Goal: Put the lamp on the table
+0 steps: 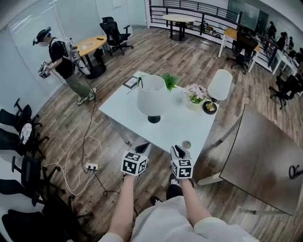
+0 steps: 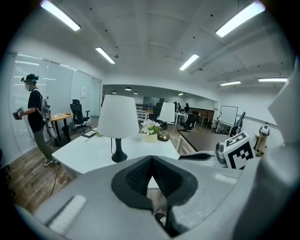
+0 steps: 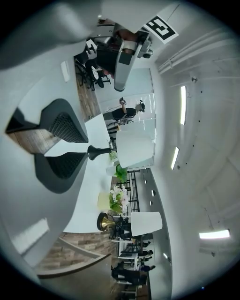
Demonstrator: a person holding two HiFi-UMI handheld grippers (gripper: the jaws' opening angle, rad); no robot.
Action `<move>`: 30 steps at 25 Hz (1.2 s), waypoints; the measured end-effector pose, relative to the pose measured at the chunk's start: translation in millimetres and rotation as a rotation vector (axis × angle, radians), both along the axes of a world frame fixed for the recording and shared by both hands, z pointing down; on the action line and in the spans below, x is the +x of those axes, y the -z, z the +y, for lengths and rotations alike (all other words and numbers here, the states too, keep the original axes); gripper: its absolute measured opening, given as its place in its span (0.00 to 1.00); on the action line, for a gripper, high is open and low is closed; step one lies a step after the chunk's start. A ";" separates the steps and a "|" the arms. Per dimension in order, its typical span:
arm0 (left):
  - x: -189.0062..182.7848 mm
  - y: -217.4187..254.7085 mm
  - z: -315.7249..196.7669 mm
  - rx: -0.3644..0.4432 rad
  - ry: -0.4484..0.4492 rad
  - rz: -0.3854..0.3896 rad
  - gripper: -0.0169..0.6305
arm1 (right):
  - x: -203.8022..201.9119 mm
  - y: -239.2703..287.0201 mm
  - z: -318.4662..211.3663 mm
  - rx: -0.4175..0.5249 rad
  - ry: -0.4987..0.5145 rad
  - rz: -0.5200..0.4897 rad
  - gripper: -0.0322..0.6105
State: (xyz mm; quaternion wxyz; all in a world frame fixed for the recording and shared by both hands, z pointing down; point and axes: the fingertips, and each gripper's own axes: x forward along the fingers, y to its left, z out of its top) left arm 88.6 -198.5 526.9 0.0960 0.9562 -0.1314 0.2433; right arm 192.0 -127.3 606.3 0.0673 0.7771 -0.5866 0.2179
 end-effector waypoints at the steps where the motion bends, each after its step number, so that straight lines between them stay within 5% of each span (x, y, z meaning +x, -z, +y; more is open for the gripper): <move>1: 1.9 -0.7 0.6 -0.002 0.002 0.002 0.03 | 1.8 -1.3 2.4 0.000 -0.008 -0.008 0.19; 9: -10.7 -9.7 5.4 -0.093 0.173 0.085 0.03 | -7.4 1.6 2.9 0.046 -0.011 -0.032 0.10; 30: -9.1 -9.2 16.5 -0.057 0.154 0.076 0.03 | -19.1 16.4 -11.0 0.009 0.037 -0.028 0.09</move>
